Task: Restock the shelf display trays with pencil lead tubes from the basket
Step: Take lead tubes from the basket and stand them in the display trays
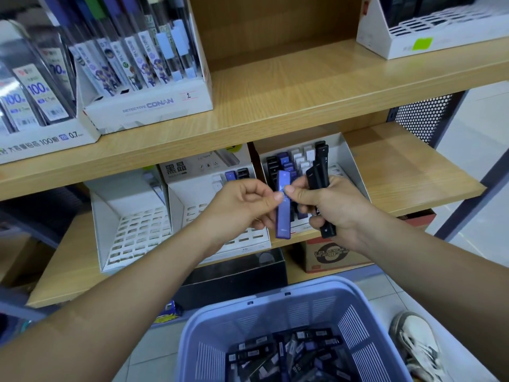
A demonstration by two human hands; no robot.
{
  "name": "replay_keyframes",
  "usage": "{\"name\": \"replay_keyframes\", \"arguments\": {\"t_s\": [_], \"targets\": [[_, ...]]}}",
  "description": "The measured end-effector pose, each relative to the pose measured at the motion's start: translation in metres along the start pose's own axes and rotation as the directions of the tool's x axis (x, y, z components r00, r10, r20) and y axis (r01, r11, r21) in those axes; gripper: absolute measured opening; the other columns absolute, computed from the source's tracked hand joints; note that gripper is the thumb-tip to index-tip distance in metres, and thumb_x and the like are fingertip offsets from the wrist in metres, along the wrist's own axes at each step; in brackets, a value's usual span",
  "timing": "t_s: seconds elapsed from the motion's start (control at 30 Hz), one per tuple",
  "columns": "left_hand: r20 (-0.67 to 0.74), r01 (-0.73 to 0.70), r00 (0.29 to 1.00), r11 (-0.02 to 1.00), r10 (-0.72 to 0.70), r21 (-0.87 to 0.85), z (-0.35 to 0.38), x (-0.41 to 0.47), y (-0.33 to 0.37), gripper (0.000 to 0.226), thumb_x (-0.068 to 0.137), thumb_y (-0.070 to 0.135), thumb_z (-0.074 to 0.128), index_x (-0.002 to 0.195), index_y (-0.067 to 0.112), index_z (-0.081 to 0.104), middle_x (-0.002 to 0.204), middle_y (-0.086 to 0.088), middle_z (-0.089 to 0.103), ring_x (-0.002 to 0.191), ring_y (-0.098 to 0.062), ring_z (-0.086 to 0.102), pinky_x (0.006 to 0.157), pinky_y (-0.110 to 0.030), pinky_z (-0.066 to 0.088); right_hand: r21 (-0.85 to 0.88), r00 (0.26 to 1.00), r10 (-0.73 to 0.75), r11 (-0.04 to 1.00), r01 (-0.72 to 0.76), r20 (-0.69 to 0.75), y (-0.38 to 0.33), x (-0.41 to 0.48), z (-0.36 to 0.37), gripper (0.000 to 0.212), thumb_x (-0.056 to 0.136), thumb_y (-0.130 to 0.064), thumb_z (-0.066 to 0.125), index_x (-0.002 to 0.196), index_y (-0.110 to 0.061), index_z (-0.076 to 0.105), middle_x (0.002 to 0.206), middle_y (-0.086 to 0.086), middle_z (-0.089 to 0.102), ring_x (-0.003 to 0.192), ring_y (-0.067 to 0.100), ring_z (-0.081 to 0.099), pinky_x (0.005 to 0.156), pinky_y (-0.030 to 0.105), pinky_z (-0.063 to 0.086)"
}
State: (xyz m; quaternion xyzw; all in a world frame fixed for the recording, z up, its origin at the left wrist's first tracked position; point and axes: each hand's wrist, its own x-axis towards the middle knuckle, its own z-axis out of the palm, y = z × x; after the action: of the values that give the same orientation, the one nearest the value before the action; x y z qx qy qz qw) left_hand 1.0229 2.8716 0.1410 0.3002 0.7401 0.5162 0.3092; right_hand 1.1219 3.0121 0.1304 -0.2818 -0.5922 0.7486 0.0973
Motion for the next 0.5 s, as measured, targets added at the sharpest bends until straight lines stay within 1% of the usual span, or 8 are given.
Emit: {"name": "replay_keyframes", "arguments": {"t_s": [0.07,0.1,0.17,0.23,0.3,0.37,0.43,0.5], "targets": [[-0.053,-0.007,0.999,0.995,0.002,-0.095,-0.001,0.001,0.002,0.013,0.089,0.02,0.063,0.097,0.01,0.058,0.069,-0.005,0.066,0.059,-0.013,0.059,0.058,-0.025,0.05,-0.049,0.999,-0.005,0.999,0.007,0.046,0.0,-0.002,0.003,0.012,0.082,-0.011,0.076,0.084,-0.015,0.065,0.063,-0.004,0.06,0.053,0.007,0.047,0.038,0.018,0.033],[-0.056,-0.003,0.998,0.991,-0.005,-0.131,-0.003,0.001,0.004,0.017,0.089,0.019,0.062,0.104,0.011,0.059,0.07,-0.006,0.065,0.059,-0.013,0.058,0.057,-0.024,0.05,-0.07,0.998,-0.013,0.997,0.017,0.058,-0.001,-0.003,0.004,0.012,0.082,-0.011,0.077,0.083,-0.015,0.066,0.063,-0.003,0.059,0.053,0.008,0.046,0.039,0.018,0.033],[-0.01,0.011,1.0,0.991,-0.013,-0.131,-0.007,0.0,0.005,0.023,0.09,0.019,0.06,0.111,0.01,0.062,0.073,-0.008,0.063,0.061,-0.013,0.056,0.056,-0.022,0.05,-0.126,0.996,-0.037,0.991,0.047,0.079,-0.003,-0.004,0.004,0.014,0.08,-0.012,0.078,0.081,-0.014,0.065,0.064,-0.002,0.058,0.053,0.008,0.046,0.04,0.018,0.034],[0.028,0.024,0.999,0.993,-0.021,-0.118,-0.009,-0.001,0.004,0.019,0.091,0.021,0.058,0.103,0.009,0.067,0.075,-0.008,0.061,0.062,-0.013,0.055,0.056,-0.021,0.05,-0.193,0.994,-0.048,0.979,0.067,0.101,-0.003,-0.005,0.003,0.015,0.079,-0.013,0.08,0.079,-0.015,0.064,0.06,-0.005,0.057,0.05,0.007,0.046,0.04,0.018,0.034],[0.031,0.033,0.999,0.992,-0.029,-0.119,-0.01,-0.002,0.004,0.016,0.089,0.021,0.06,0.096,0.009,0.068,0.075,-0.009,0.061,0.061,-0.012,0.057,0.056,-0.02,0.051,-0.238,0.992,-0.039,0.969,0.068,0.124,-0.001,-0.005,0.004,0.016,0.078,-0.016,0.081,0.08,-0.016,0.064,0.058,-0.007,0.057,0.05,0.006,0.046,0.041,0.018,0.035],[0.009,0.025,1.0,0.993,-0.024,-0.115,-0.012,-0.001,0.004,0.015,0.084,0.019,0.064,0.092,0.007,0.067,0.071,-0.009,0.064,0.058,-0.012,0.059,0.054,-0.019,0.052,-0.226,0.988,0.002,0.974,0.033,0.151,0.0,-0.005,0.005,0.016,0.079,-0.022,0.08,0.084,-0.019,0.065,0.066,-0.005,0.059,0.053,0.007,0.046,0.041,0.018,0.034],[-0.043,0.007,0.999,0.99,-0.013,-0.142,-0.014,-0.001,0.004,0.013,0.084,0.015,0.065,0.091,0.005,0.068,0.069,-0.008,0.068,0.056,-0.011,0.062,0.054,-0.017,0.053,-0.164,0.973,0.093,0.985,-0.058,0.212,-0.001,-0.006,0.005,0.015,0.083,-0.026,0.076,0.092,-0.019,0.066,0.076,-0.002,0.062,0.056,0.007,0.044,0.041,0.017,0.032],[-0.096,-0.015,0.995,0.981,-0.004,-0.192,-0.018,0.0,0.005,0.009,0.086,0.011,0.063,0.092,0.005,0.067,0.069,-0.008,0.07,0.056,-0.011,0.063,0.054,-0.017,0.054,-0.178,0.942,0.162,0.978,-0.112,0.294,-0.003,-0.008,0.005,0.019,0.086,-0.019,0.073,0.102,-0.015,0.064,0.084,0.003,0.072,0.057,0.007,0.043,0.042,0.017,0.031]]}}
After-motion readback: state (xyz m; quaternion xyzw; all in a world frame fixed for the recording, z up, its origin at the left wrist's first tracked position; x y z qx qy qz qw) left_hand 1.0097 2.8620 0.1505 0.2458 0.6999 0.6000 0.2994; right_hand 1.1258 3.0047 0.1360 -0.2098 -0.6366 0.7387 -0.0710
